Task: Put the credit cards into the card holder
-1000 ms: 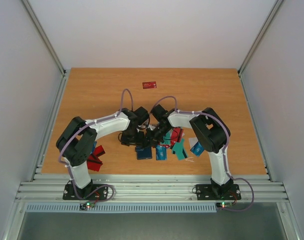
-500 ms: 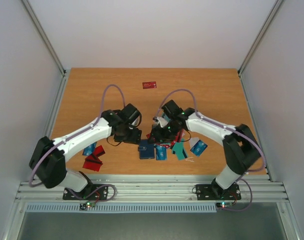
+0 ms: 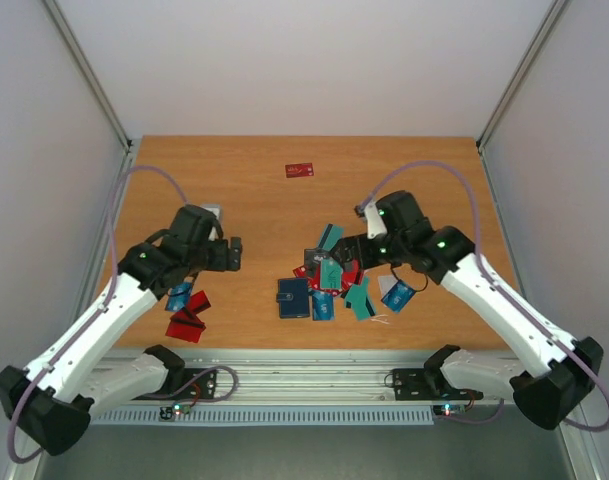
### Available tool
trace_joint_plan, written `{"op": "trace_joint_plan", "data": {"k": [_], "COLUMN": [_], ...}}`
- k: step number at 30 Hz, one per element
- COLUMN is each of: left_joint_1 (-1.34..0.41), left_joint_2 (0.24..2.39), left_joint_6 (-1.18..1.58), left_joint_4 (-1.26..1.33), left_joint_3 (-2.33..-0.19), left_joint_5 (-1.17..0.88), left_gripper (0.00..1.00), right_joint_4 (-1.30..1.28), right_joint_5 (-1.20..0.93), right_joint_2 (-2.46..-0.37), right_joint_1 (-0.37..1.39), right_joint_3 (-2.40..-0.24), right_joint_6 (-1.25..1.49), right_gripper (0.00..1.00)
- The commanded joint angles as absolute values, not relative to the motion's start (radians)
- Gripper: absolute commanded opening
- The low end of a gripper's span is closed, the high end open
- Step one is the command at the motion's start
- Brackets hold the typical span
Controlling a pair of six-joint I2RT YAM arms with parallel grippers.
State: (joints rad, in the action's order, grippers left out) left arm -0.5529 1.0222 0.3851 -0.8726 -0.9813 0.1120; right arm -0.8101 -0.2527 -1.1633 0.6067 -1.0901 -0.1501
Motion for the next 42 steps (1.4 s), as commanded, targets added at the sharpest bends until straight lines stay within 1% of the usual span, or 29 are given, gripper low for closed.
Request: {"op": "trace_joint_plan", "data": {"k": [1,3,6,9,12,16,20,25,27,29,31,33,37,38,39,40,41,42], "left_joint_1": [-0.468,-0.428,-0.353,-0.234,-0.122,-0.046,0.023,0.047,0.048,0.049,0.049,0.048,0.05,0.05,0.05,0.049,0.05,0.051], "left_joint_2": [0.989,0.992,0.996,1.017,1.045,1.075,1.11,1.176,1.208,1.227,1.272,1.323,1.472,1.521,1.572,1.577,1.54,1.539], "left_joint_6": [0.249,0.199,0.112,0.096,0.141,0.096,0.065,0.073,0.08,0.075,0.071,0.06,0.055,0.054,0.055,0.053,0.054,0.055], "left_joint_4": [-0.778,-0.715,-0.557,-0.436,-0.333,-0.13,0.112,0.319,0.437,0.487,0.624,0.721,0.886,0.941,1.051,1.029,0.938,0.956], "left_joint_3": [-0.969,-0.939,-0.857,-0.8,-0.749,-0.635,-0.505,-0.415,-0.373,-0.373,-0.356,-0.358,-0.369,-0.36,-0.343,-0.343,-0.358,-0.36], "left_joint_5": [0.311,0.369,0.392,0.362,0.258,0.25,0.213,0.179,0.152,0.101,0.048,0.026,0.003,-0.016,-0.016,-0.021,-0.025,-0.025], "left_gripper": [0.99,0.99,0.99,0.99,0.99,0.99,0.99,0.99,0.99,0.99,0.99,0.99,0.99,0.99,0.99,0.99,0.99,1.0], "right_joint_4": [-0.873,-0.859,-0.744,-0.592,-0.489,-0.418,-0.255,-0.008,0.092,0.206,0.322,0.378,0.582,0.608,0.63,0.625,0.603,0.589], "right_joint_5": [-0.028,0.055,0.17,0.193,0.203,0.191,0.222,0.227,0.241,0.243,0.238,0.215,0.161,0.136,0.103,0.069,0.035,-0.007], "right_joint_2": [-1.095,-1.089,-1.045,-0.997,-0.985,-1.012,-1.025,-1.034,-1.061,-1.1,-1.155,-1.21,-1.333,-1.37,-1.394,-1.414,-1.429,-1.444], "right_joint_1": [0.522,0.448,0.356,0.29,0.232,0.165,0.137,0.133,0.125,0.115,0.109,0.106,0.075,0.062,0.047,0.037,0.028,0.019], "right_joint_3": [-1.17,-1.183,-1.117,-0.998,-0.909,-0.805,-0.661,-0.469,-0.428,-0.386,-0.357,-0.372,-0.391,-0.402,-0.413,-0.429,-0.45,-0.468], "right_joint_6": [-0.252,-0.251,-0.277,-0.327,-0.304,-0.243,-0.274,-0.338,-0.35,-0.369,-0.394,-0.425,-0.454,-0.451,-0.445,-0.453,-0.461,-0.473], "right_gripper": [0.99,0.99,0.99,0.99,0.98,0.98,0.99,0.99,0.99,0.99,0.99,0.99,0.98,0.98,0.98,0.98,0.98,0.99]}}
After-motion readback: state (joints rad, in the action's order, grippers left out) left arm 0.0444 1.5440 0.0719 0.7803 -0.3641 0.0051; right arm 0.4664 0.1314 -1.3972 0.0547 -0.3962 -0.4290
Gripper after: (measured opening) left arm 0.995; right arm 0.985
